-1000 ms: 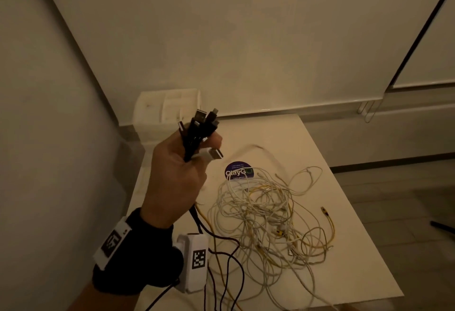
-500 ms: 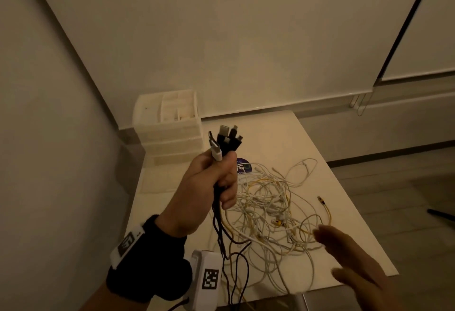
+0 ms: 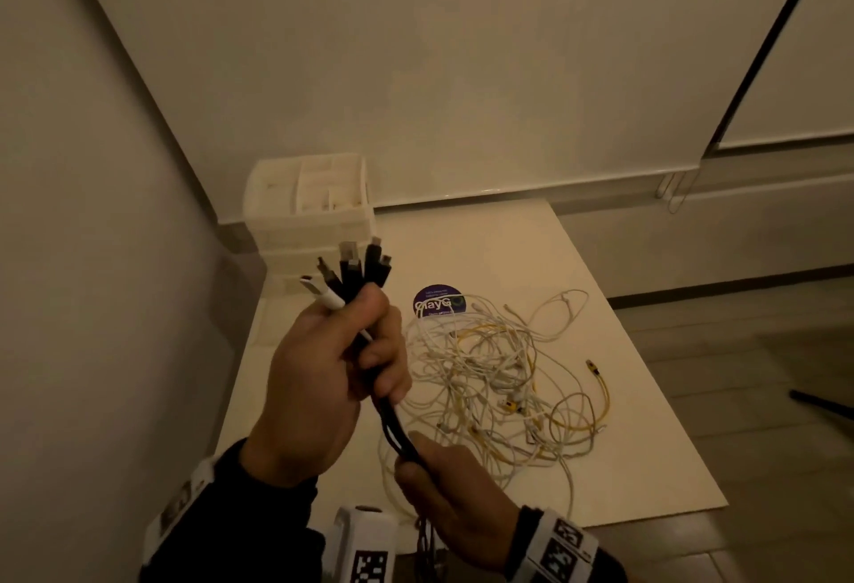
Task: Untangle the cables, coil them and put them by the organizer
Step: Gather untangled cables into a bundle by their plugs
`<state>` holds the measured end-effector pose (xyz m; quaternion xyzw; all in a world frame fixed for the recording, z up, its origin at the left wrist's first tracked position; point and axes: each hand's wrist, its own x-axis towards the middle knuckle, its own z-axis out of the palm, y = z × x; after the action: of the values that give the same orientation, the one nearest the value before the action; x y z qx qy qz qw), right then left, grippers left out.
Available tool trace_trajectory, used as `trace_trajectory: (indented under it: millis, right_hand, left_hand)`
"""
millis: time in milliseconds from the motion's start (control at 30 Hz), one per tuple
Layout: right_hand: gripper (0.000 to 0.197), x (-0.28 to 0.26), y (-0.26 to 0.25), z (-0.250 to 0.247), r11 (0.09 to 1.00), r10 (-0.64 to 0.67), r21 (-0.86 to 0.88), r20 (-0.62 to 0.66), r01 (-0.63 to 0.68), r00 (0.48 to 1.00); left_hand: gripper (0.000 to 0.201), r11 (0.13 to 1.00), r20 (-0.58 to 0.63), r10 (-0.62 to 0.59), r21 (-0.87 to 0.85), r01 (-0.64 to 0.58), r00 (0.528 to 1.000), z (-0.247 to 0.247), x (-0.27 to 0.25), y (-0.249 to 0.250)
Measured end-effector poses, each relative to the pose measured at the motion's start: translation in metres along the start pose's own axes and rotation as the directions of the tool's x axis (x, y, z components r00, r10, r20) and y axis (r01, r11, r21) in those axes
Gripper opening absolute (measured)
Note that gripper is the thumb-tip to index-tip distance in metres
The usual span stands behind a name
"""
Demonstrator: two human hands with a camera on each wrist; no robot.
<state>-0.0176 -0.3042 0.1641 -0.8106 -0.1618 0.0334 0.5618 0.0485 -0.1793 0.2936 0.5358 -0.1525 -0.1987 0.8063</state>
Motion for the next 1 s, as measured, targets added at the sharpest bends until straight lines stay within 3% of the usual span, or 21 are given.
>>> trace_trajectory:
  millis: [200,267,400,533,633,700,800,867,933,1000]
  right_hand:
    - [0.054,-0.026,0.061,0.003,0.982,0.184,-0.052,0.102,-0.180,0.978]
    - [0.064,-0.032,0.073,0.005,0.966,0.250,-0.108,0.136,-0.237,0.959]
    - [0.092,-0.030,0.087,0.002,0.931,0.303,-0.249,0.123,-0.267,0.945]
    - [0.083,-0.031,0.094,0.005,0.949,0.293,-0.159,0.129,-0.272,0.947]
    - [0.065,-0.031,0.101,0.009,0.955,0.281,-0.143,0.146,-0.261,0.948]
    - [0.060,-0.031,0.104,0.007,0.943,0.320,-0.169,0.220,-0.287,0.921]
    - [0.031,-0.036,0.108,-0.006,0.918,0.393,-0.180,0.307,-0.353,0.867]
    - [0.022,-0.041,0.116,-0.015,0.894,0.446,-0.210,0.311,-0.397,0.839]
    - [0.029,-0.048,0.128,-0.025,0.869,0.477,-0.302,0.299,-0.392,0.827]
    - [0.056,-0.058,0.151,-0.037,0.802,0.531,-0.474,0.289,-0.363,0.796]
  left_hand:
    - [0.048,0.997,0.084,0.007,-0.074,-0.001,0.996,-0.004,0.004,-0.008]
    - [0.057,0.994,0.133,-0.003,-0.110,0.017,0.991,-0.003,0.004,-0.014]
    - [0.062,0.995,0.107,-0.019,-0.096,0.030,0.994,0.000,0.005,-0.027]
    - [0.060,0.991,0.105,-0.016,-0.133,0.030,0.994,-0.003,0.008,-0.023]
    - [0.061,0.993,0.111,-0.021,-0.111,0.033,0.994,0.004,0.007,-0.026]
    - [0.058,0.995,0.119,-0.012,-0.101,0.024,0.993,0.006,0.008,-0.029]
    - [0.055,0.988,0.100,-0.043,-0.141,0.057,0.994,0.001,0.013,-0.032]
    - [0.057,0.992,0.067,-0.073,-0.102,0.079,0.995,-0.003,0.015,-0.038]
    - [0.059,0.991,0.046,-0.107,-0.072,0.110,0.993,-0.004,0.014,-0.045]
    - [0.059,0.987,0.022,-0.136,-0.078,0.137,0.990,-0.005,0.015,-0.050]
